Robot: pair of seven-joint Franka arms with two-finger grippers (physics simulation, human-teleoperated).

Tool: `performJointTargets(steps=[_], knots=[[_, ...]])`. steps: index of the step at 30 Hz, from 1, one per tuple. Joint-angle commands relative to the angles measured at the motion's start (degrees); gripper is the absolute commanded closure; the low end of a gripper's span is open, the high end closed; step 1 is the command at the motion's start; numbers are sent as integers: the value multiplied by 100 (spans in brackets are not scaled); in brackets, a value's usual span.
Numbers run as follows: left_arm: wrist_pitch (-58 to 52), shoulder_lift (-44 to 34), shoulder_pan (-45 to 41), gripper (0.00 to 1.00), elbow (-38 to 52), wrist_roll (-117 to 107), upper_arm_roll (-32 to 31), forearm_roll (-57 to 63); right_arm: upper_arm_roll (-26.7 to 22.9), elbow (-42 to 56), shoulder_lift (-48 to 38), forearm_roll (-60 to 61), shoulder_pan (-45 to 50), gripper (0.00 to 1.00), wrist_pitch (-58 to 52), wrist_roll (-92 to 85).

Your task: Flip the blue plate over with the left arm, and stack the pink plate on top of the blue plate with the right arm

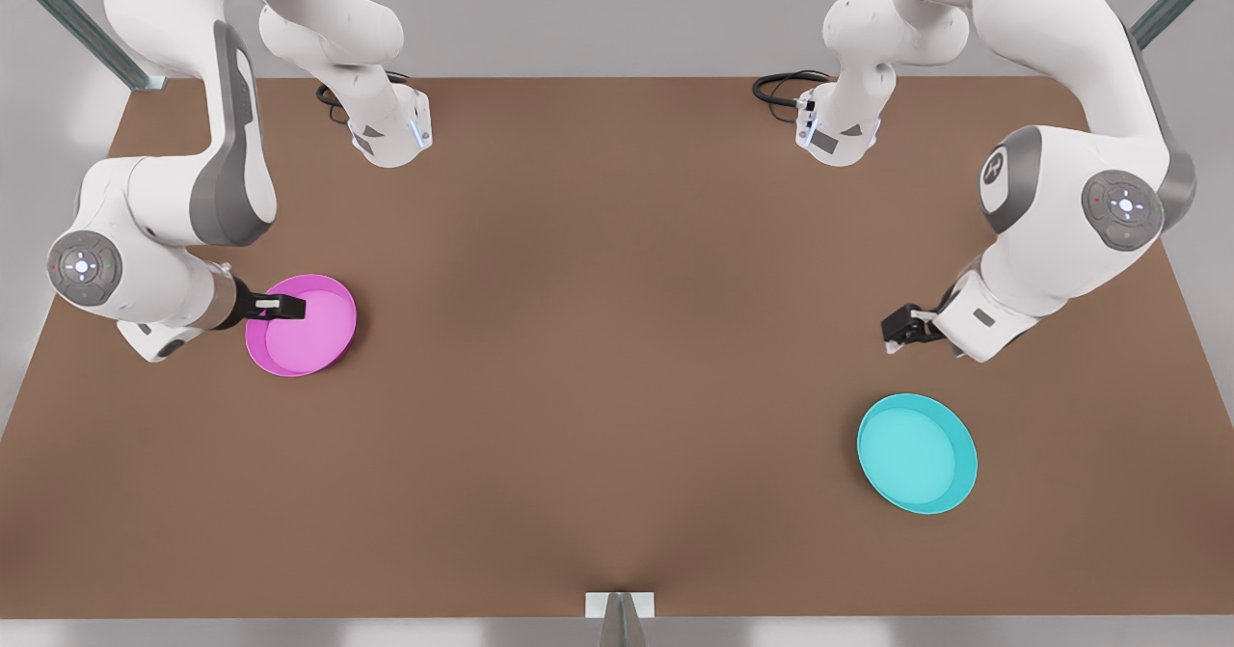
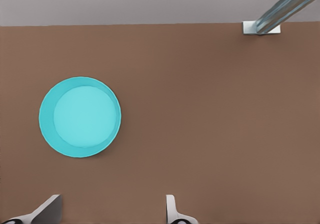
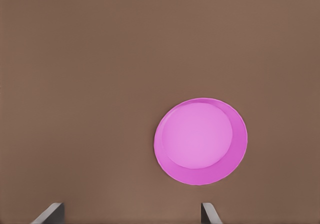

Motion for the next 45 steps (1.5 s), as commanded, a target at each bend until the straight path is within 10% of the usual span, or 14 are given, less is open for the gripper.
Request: performJointTargets(steps=[1,11,26,28,37,39,45], knots=[[-8,17,14,0,0,5,0,0,0,0,0,0,-3,0,0,1],[870,2249,2281,0,88,1832,-105,-1310,0,0,9,0,14,0,0,1],[2901,3700,2598,1,97,1842,-369,-1363,9,35,18,-26,14,0,-18,10],[2884,3691,2607,48,106,1842,-369,-1354,9,35,18,-18,23,0,-26,18],[2928,3700,2625,63,62,1745,-404,-1354,9,150,62,-61,-21,0,-193,1],[2989,3700,2625,79,44,1745,-404,-1354,9,150,62,-61,5,0,-193,1],[3007,3735,2625,79,44,1771,-404,-1328,9,150,88,-61,-3,0,-193,1]])
